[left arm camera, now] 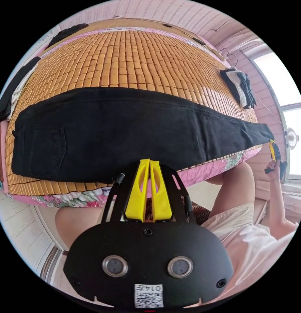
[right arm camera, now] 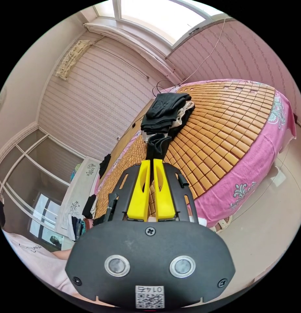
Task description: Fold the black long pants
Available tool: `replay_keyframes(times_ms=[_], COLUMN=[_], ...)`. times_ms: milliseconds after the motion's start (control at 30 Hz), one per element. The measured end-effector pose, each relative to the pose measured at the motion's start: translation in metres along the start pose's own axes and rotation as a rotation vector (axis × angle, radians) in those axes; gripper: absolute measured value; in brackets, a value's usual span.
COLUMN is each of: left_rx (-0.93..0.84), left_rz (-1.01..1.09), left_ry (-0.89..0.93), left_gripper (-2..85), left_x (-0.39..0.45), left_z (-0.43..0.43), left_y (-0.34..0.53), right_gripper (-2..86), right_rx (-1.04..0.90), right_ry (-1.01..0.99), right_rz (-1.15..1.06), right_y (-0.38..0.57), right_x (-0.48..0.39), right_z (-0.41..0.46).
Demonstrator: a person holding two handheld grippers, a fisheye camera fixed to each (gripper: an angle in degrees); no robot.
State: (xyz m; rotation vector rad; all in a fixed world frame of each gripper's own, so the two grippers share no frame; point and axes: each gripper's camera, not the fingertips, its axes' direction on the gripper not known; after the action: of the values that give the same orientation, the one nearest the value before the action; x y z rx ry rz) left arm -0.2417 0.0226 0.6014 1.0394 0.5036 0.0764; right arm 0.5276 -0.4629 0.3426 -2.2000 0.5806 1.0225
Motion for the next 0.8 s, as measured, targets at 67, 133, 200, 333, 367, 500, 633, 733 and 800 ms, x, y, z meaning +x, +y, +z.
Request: replay_keyframes(times_ms=[67, 133, 200, 333, 367, 500, 633, 733, 800], left_rx=[-0.017, -0.033, -0.053, -0.066, -0.068, -0.077, 0.037, 0.13, 0.178], left_rz=[0.053, 0.126, 0.211, 0.34, 0.384, 0.418, 0.422, 0.309, 0.183], left_ry=[0.01, 0.04, 0.085, 0.18, 0.205, 0.378, 0.419, 0.402, 0.243], left_gripper=[-1.0, -1.0, -1.0, -1.0, -1.0, -1.0, -1.0, -0.9, -0.8], left_x=[0.011, 0.027, 0.053, 0.103, 0.118, 0.14, 0.116, 0.058, 0.005], left_z=[0.003, 0.008, 0.017, 0.041, 0.049, 0.055, 0.016, -0.025, -0.055], left_y=[-0.004, -0.007, -0.01, -0.013, -0.015, -0.017, 0.003, 0.036, 0.071], right_gripper=[0.9, 0.9, 0.9, 0.9, 1.0, 1.2, 2.3, 4.5, 4.2], right_rx=[0.068, 0.13, 0.182, 0.231, 0.212, 0.069, -0.207, -0.531, -0.718], right_ry=[-0.048, -0.088, -0.096, -0.102, -0.119, -0.179, -0.456, -0.588, -0.505], right_rz=[0.024, 0.033, -0.009, -0.237, -0.317, -0.607, -0.781, -0.791, -0.812], right_y=[-0.003, -0.008, -0.015, -0.04, -0.045, -0.037, 0.033, 0.121, 0.172], right_x=[0.008, 0.01, 0.0, -0.064, -0.09, -0.189, -0.295, -0.342, -0.352], right_z=[-0.02, -0.039, -0.059, -0.088, -0.087, -0.054, 0.035, 0.13, 0.178])
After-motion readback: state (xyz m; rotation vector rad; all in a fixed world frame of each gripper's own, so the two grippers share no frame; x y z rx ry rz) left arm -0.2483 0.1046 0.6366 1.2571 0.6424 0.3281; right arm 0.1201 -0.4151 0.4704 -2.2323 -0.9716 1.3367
